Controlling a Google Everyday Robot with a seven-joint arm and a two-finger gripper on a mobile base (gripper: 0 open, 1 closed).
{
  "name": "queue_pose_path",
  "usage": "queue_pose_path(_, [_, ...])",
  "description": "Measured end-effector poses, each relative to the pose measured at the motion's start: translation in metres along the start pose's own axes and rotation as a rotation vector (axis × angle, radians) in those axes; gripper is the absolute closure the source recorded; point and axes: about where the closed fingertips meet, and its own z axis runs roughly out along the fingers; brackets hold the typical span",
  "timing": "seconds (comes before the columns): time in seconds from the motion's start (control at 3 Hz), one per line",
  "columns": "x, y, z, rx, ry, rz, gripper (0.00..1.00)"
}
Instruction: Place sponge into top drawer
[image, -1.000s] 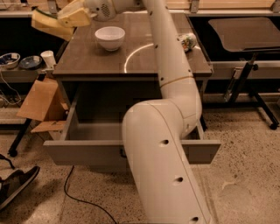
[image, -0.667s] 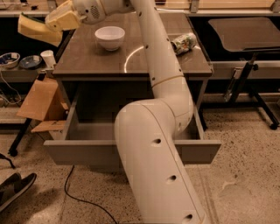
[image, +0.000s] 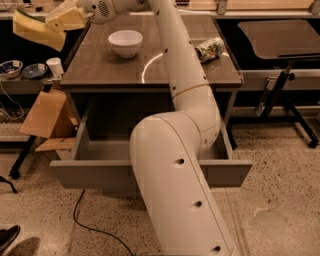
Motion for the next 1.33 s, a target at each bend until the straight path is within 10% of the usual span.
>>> queue_pose_path(1.33, [0.002, 0.041, -0.012, -0.083, -0.050, 0.106, 1.00])
